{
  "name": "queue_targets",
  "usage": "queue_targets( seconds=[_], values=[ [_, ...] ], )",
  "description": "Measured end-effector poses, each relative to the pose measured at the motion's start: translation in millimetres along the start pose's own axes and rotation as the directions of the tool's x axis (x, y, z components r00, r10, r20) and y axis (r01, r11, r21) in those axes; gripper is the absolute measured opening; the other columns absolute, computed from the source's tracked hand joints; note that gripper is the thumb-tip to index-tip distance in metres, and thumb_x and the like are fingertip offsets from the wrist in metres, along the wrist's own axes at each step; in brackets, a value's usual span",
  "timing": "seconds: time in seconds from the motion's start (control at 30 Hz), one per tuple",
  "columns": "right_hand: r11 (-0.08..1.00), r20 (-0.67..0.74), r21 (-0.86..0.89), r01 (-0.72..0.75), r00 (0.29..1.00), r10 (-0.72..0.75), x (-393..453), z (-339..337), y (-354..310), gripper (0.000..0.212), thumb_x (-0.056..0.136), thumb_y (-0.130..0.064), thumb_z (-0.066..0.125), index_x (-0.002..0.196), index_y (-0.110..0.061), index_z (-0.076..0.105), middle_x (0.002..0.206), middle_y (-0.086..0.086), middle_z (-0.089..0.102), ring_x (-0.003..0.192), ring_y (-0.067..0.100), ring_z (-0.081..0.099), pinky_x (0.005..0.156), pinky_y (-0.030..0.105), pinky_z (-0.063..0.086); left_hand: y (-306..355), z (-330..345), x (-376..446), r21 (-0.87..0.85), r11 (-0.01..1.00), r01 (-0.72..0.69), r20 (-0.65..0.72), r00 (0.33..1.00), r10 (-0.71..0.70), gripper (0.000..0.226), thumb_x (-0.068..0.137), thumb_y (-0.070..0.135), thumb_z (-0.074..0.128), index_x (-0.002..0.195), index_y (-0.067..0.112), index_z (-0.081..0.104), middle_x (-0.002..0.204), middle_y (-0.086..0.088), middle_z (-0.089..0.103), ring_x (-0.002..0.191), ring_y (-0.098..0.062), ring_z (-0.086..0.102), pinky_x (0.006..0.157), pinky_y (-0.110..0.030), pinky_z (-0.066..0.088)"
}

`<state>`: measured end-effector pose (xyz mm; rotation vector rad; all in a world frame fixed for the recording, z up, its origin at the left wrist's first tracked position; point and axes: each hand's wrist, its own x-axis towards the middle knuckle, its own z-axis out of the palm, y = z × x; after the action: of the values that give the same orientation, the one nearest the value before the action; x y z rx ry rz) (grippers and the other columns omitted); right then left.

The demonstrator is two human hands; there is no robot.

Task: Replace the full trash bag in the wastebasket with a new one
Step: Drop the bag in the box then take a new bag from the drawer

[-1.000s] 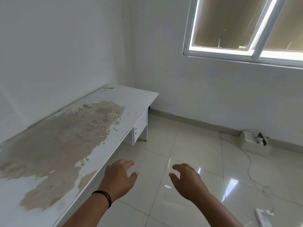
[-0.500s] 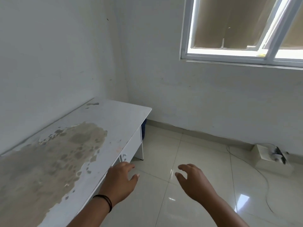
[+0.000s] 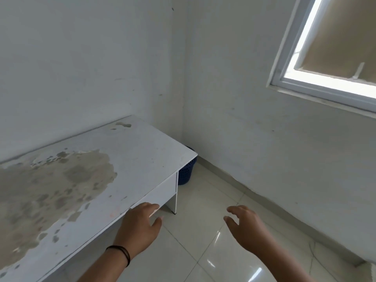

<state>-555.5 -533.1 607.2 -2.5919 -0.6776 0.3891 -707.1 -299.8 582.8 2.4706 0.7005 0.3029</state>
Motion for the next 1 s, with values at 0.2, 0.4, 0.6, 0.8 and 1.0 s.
queue_targets(
  seconds=[0.2,0.4,0.6,0.8,1.0],
  values=[
    [0.994,0.077,-0.007,0.105,0.992,-0.104,109,3,15,0.038,0.091,-0.039,0.051,0.126,-0.024,0.056,0.126,-0.006,0.057,0.110,0.009,0.055,0.095,0.023,0.043,-10,41,74,-0.008,0.990,0.144,-0.026,0.989,-0.144,0.039,0.087,0.033,0.058,0.124,0.021,0.057,0.121,0.008,0.059,0.103,-0.012,0.058,0.101,-0.034,0.040],
    [0.972,0.204,-0.010,0.236,0.952,-0.229,194,13,21,0.038,0.091,-0.041,0.051,0.125,-0.026,0.056,0.123,-0.010,0.058,0.108,0.005,0.054,0.095,0.019,0.040,-19,62,132,0.065,0.953,0.296,-0.048,0.955,-0.293,0.041,0.089,0.036,0.055,0.127,0.021,0.054,0.121,0.007,0.056,0.107,-0.012,0.056,0.102,-0.030,0.036],
    [0.917,0.344,0.050,0.395,0.856,-0.387,275,36,22,0.037,0.092,-0.038,0.051,0.126,-0.024,0.056,0.126,-0.007,0.056,0.110,0.005,0.053,0.095,0.017,0.038,-25,89,154,0.117,0.874,0.472,-0.126,0.880,-0.458,0.047,0.090,0.038,0.053,0.133,0.020,0.048,0.133,0.001,0.049,0.120,-0.016,0.048,0.106,-0.036,0.033],
    [0.858,0.405,0.117,0.500,0.765,-0.501,331,73,31,0.035,0.092,-0.034,0.053,0.124,-0.021,0.058,0.123,-0.005,0.059,0.106,0.006,0.054,0.090,0.014,0.036,-35,125,163,0.152,0.796,0.586,-0.281,0.798,-0.534,0.055,0.092,0.038,0.050,0.142,0.020,0.037,0.151,-0.004,0.029,0.141,-0.018,0.023,0.116,-0.033,0.009],
    [0.818,0.426,0.178,0.547,0.707,-0.565,353,140,31,0.031,0.093,-0.033,0.051,0.120,-0.020,0.061,0.117,-0.006,0.061,0.094,0.000,0.051,0.082,0.011,0.035,-69,167,157,0.221,0.789,0.573,-0.357,0.801,-0.481,0.057,0.089,0.025,0.056,0.142,0.012,0.038,0.151,-0.010,0.031,0.142,-0.023,0.024,0.116,-0.034,0.003]
  ],
)
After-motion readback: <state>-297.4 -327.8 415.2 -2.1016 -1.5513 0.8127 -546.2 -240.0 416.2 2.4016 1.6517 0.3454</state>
